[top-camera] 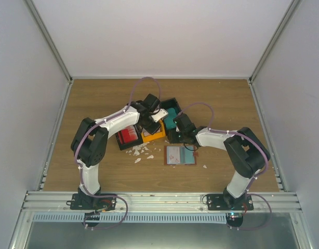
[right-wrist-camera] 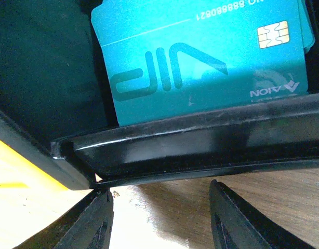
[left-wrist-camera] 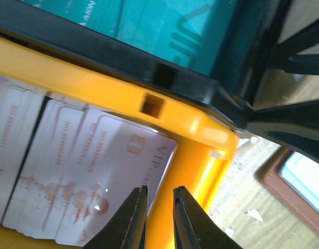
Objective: Put the credit cards into the card holder
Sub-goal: Pick up the credit card from the storage box.
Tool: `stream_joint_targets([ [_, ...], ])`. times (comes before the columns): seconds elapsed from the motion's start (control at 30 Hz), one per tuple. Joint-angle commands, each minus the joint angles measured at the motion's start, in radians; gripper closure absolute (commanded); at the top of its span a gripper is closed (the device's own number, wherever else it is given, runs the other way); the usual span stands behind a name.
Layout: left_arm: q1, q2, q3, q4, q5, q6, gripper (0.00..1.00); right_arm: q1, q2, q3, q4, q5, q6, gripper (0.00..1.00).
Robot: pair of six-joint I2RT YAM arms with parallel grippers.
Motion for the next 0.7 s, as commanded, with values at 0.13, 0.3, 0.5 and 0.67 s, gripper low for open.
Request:
stream_joint_targets([
  [0.13, -0.036, -0.042, -0.051, -0.05, 0.046, -0.027, 0.8, 0.003, 0.005, -0.001, 0.031, 0.019, 0.025, 0.48],
  [0.3, -0.039, -0.043, -0.059, -0.051, 0.05, -0.025, 0.74, 0.004, 0.003, -0.003, 0.028, 0.02, 0.027, 0.48],
  [0.5, -0.04, -0.061, -0.061, -0.032, 0.058, -0.03, 0.66, 0.004, 0.001, -0.004, 0.028, 0.017, 0.027, 0.48],
  [0.67, -0.04, -0.078, -0.04, -0.019, 0.045, -0.021, 0.56, 0.004, -0.004, -0.001, 0.027, 0.015, 0.028, 0.48],
])
